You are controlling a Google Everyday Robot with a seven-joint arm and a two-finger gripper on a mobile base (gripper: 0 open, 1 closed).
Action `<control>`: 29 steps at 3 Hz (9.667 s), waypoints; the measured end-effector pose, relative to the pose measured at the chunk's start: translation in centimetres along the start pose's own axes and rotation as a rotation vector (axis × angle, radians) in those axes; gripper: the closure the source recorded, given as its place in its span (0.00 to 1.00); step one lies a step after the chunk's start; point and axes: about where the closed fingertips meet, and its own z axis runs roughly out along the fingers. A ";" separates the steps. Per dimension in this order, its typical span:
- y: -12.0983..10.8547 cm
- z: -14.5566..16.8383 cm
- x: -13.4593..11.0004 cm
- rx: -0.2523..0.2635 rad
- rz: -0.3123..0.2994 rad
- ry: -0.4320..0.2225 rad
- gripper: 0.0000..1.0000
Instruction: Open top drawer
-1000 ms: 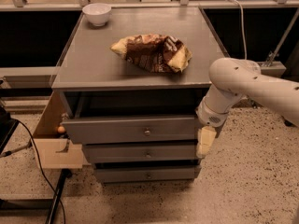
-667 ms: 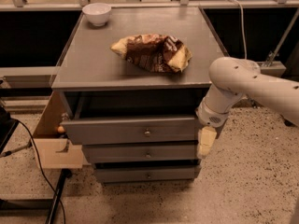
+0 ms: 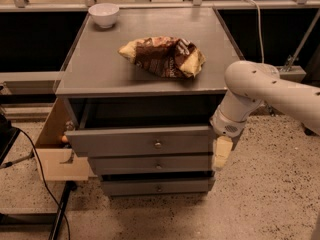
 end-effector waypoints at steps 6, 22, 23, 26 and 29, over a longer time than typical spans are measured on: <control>3.2 -1.1 1.0 0.005 0.079 -0.200 0.00; -1.6 -0.8 -5.1 0.140 -0.112 -0.404 1.00; -0.7 -1.0 -4.6 0.095 -0.105 -0.387 1.00; 2.2 -0.6 -2.9 0.088 -0.052 -0.382 1.00; 2.9 -0.7 -2.6 0.093 -0.055 -0.394 1.00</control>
Offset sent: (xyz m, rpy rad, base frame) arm -0.0489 -0.0156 0.0207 0.1878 0.0802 -0.0866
